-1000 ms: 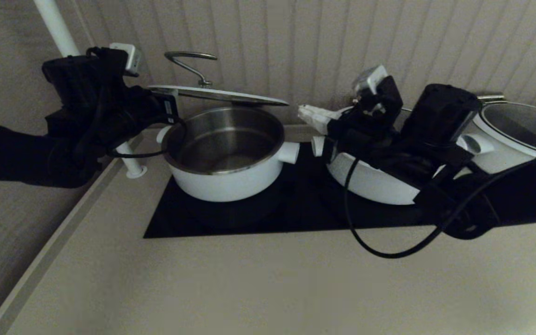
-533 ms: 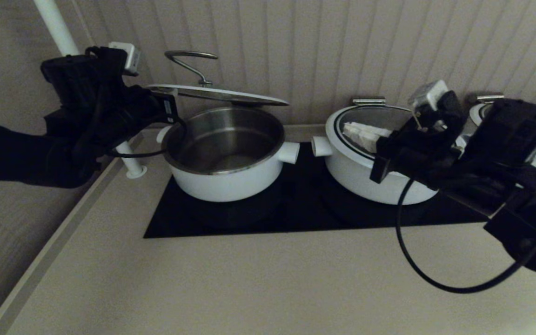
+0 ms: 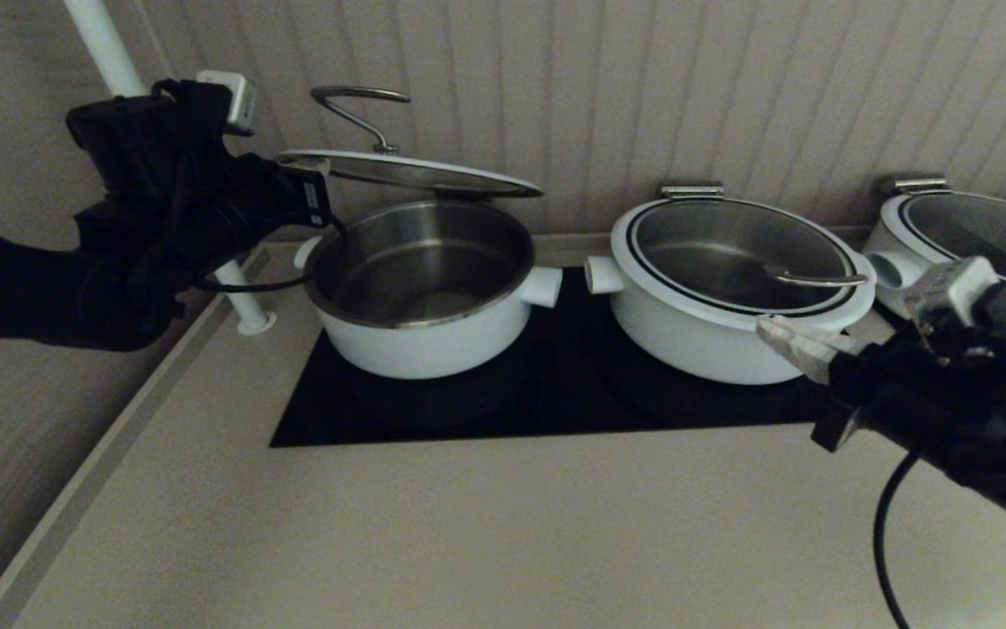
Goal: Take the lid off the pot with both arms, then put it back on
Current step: Open the pot lid completely
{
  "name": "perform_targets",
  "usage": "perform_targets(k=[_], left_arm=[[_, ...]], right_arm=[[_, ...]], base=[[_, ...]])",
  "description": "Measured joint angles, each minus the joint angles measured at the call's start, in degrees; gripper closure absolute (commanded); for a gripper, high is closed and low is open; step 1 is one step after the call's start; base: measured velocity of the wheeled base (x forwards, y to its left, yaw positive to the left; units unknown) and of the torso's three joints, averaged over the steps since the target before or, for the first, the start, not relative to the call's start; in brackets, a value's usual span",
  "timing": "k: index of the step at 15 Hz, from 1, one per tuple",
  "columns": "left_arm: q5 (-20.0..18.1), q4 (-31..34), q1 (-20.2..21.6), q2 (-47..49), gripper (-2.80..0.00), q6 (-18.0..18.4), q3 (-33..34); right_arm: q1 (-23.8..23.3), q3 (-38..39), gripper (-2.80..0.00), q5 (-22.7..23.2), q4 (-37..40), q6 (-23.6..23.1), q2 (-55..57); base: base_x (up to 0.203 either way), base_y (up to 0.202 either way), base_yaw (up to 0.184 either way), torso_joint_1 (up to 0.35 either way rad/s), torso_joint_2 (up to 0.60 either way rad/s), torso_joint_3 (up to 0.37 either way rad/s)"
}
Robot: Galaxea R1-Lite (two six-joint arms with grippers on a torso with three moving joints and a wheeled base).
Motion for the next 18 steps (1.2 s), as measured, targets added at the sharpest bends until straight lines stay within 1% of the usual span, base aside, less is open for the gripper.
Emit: perform_targets(k=[5,8,11,12,14,18], left_arm=[[-0.1,-0.1,0.0,0.1,0.00,0.0,0.1],[-0.1,-0.1,0.0,0.3,0.00,0.0,0.1],[-0.1,-0.1,0.0,0.7,0.00,0.1,0.0],[-0.1,-0.1,0.0,0.7,0.00,0.1,0.0],[-0.1,-0.1,0.0,0.9,0.00,0.2,-0.1],[0.0,-0.1,-0.1,1.0,0.00,0.2,0.0]], right_arm=[[-3.8,8.3,0.00,-9.1,1.3,-1.1,-6.3],[-10.1,13.6,0.00,-11.3,1.9,-3.2,-10.4],[-18.6,18.9,0.00,-12.6,4.0,-5.8,-15.6],[-20.3,19.7,0.00,-12.9,6.3,-6.4,-17.7],[-21.6,20.3,0.00,-12.8,13.5,-6.8,-22.5],[-22.1,20.6,0.00,-11.8,32.2,-6.1,-35.3]], base=[[0.000,0.000,0.000,0.000,0.00,0.000],[0.000,0.000,0.000,0.000,0.00,0.000],[0.000,0.000,0.000,0.000,0.00,0.000],[0.000,0.000,0.000,0.000,0.00,0.000],[0.000,0.000,0.000,0.000,0.00,0.000],[0.000,0.000,0.000,0.000,0.00,0.000]])
